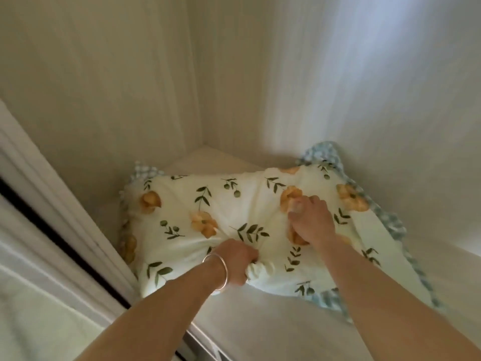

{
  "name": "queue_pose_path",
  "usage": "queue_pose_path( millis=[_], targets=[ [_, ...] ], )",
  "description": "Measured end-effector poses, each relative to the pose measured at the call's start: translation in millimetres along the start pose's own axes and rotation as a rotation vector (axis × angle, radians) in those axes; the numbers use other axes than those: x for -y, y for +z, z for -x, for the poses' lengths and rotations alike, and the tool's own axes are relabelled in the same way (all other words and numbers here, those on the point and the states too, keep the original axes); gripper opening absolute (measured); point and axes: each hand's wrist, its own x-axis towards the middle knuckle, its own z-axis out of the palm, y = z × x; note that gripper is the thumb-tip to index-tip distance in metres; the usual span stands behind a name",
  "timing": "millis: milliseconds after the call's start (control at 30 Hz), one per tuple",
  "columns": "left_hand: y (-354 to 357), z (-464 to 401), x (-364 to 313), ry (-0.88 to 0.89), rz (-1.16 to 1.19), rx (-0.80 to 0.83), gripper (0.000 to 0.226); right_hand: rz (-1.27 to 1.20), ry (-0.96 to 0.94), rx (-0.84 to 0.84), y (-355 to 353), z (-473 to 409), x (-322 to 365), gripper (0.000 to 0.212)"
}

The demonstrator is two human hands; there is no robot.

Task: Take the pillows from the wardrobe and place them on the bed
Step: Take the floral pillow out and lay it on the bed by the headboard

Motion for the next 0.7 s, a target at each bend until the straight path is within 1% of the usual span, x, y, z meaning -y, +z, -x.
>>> queue_pose_path(
  millis=[100,167,233,300,367,433,567,700],
  targets=[
    [5.9,1.4,-29.2,0.253,-0.087,0.004,0.021,0.085,0.079,-0.182,-4.6,5.8,-13.3,0.039],
    [9.4,2.6,-43.3,0.404,-0.135,-0.009,0.024,0.136,0.098,-0.241,-13.2,8.1,-24.8,0.042],
    [13.9,4.0,-49.2,0.538,-0.188,-0.026,0.028,0.212,0.089,-0.218,-22.5,8.4,-37.6,0.050],
    [14.6,3.6,-47.7,0.622,-0.250,-0.033,0.031,0.237,0.081,-0.117,-26.5,9.0,-50.9,0.055],
    [11.6,-1.6,-40.5,0.624,-0.296,-0.036,0.033,0.190,0.100,0.001,-26.7,9.9,-62.3,0.057],
    [4.6,-7.4,-33.2,0.568,-0.362,-0.057,0.033,0.189,0.143,0.065,-28.7,12.9,-70.1,0.062],
    [-6.3,-18.8,-15.1,0.384,-0.482,-0.052,0.034,0.174,0.259,0.136,-34.1,19.6,-80.2,0.079],
    [-6.8,-29.4,1.0,0.233,-0.525,-0.096,0.027,0.069,0.317,0.124,-33.6,31.0,-86.2,0.088]
  ],
)
